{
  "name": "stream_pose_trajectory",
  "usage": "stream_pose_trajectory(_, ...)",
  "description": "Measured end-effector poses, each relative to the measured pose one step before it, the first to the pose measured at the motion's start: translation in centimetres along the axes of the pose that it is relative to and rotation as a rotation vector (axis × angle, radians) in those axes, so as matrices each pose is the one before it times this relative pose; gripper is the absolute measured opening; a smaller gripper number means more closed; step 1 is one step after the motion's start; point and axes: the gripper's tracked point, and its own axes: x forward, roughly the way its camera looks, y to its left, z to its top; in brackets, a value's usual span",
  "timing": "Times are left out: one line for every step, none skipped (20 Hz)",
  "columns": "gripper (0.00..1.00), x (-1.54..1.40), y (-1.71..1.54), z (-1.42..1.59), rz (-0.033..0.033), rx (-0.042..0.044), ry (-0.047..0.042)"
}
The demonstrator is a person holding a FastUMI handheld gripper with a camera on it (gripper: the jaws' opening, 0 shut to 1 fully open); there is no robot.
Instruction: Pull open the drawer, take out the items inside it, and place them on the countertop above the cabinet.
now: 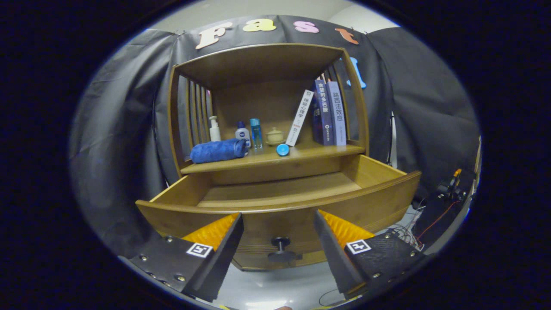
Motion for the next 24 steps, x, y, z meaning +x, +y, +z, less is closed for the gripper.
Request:
stream_pose_trajectory(0.97,0.419,0.43,-0.436,0.01926,0.00613,0.01542)
stream_pose_trajectory(0.97,-0.341,-0.034,-0.601,-0.00366,-0.01246,0.02279)
stream_pose_trajectory(0.98,0.154,-0.307,0.395,-0.00705,-0.00763,-0.0113)
stream_pose_trajectory(0.97,0.199,-0.042,-0.165,0.00196,0.00915,-0.0037)
stream_pose_trajectory(0.97,0.143,-0.008,0.186,0.00416,0.01929,-0.00933)
stream_pose_trajectory(0.97,0.08,0.021,0.026,0.00212,0.01427,-0.00571)
stream_pose_trajectory(0.97,0.032,0.008,-0.011,0.00047,0.00097,-0.00147)
stream_pose_trajectory(0.97,-0.151,-0.071,-0.076,-0.00038,-0.00712,0.00261)
stream_pose_trajectory(0.97,0.158,-0.04,0.036,0.00158,-0.00258,0.0008)
stream_pose_trajectory(0.97,-0.015,0.01,-0.009,0.00344,0.00612,-0.00037)
stream_pose_trajectory(0.97,0.169,-0.03,0.047,0.00506,0.00729,-0.00107)
stream_pose_trajectory(0.97,0.199,-0.138,0.019,0.00499,0.00018,-0.00073)
stream_pose_trajectory(0.97,0.138,-0.071,0.085,0.00511,0.0003,-0.00079)
stream_pose_trajectory(0.97,0.013,-0.033,0.02,0.00489,0.00448,-0.00087)
stream_pose_trajectory(0.97,0.245,0.004,0.295,0.0022,0.00419,-0.00999)
stream_pose_trajectory(0.97,0.091,-0.044,0.129,0.00029,0.00382,-0.00564)
stream_pose_trajectory(0.98,0.266,0.007,0.372,0.00029,0.00542,-0.01024)
stream_pose_trajectory(0.98,0.37,0.064,0.313,-0.00042,0.00137,-0.00928)
stream_pose_trajectory(0.97,0.61,-0.046,-0.071,-0.00154,-0.00132,0.01009)
stream_pose_trajectory(0.98,0.229,-0.06,0.143,0.00101,0.00122,-0.00081)
stream_pose_trajectory(0.98,0.74,0.022,0.313,-0.00005,0.00934,-0.00239)
stream_pose_trajectory(0.98,0.43,0.009,-0.054,0.00132,-0.00094,0.00029)
stream_pose_trajectory(0.98,0.621,0.024,0.167,0.00091,0.0006,-0.00394)
stream_pose_trajectory(0.98,0.398,0.005,-0.13,0.00058,-0.00911,0.00712)
